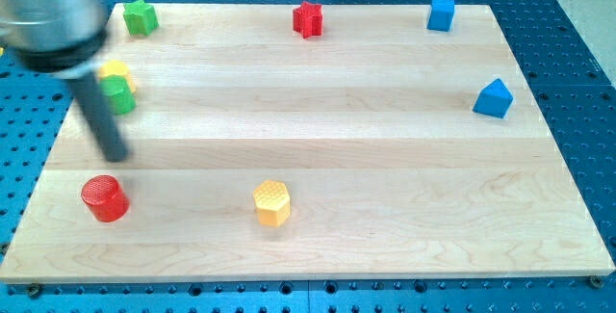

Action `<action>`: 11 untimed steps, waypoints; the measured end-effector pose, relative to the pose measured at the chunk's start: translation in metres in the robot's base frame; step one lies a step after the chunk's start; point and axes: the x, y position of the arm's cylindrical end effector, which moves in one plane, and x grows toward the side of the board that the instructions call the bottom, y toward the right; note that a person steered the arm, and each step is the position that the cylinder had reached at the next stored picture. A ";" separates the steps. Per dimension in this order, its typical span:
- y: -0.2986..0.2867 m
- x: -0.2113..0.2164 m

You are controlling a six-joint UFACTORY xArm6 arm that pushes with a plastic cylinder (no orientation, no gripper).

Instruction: Push the yellow heart towards the bottom right side of the board

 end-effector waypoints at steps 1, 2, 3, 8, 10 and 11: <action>-0.029 -0.039; -0.022 -0.078; -0.013 -0.113; 0.222 -0.081; 0.290 -0.009; 0.296 -0.033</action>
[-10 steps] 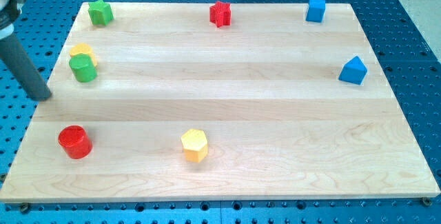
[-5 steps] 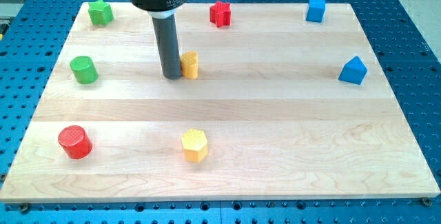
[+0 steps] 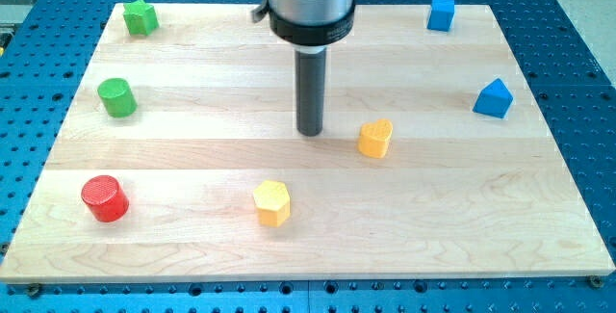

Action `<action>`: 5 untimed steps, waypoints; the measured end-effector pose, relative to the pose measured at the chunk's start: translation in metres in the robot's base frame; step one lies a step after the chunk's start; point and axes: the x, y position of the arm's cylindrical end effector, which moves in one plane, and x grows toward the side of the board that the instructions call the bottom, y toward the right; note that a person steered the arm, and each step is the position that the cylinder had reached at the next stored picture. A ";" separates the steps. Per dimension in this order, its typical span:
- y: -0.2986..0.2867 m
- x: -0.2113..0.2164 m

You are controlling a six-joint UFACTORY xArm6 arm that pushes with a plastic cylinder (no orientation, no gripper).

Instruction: Push the yellow heart towards the bottom right side of the board

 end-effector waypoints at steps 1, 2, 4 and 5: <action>0.086 0.029; 0.130 0.096; 0.162 0.113; 0.171 0.113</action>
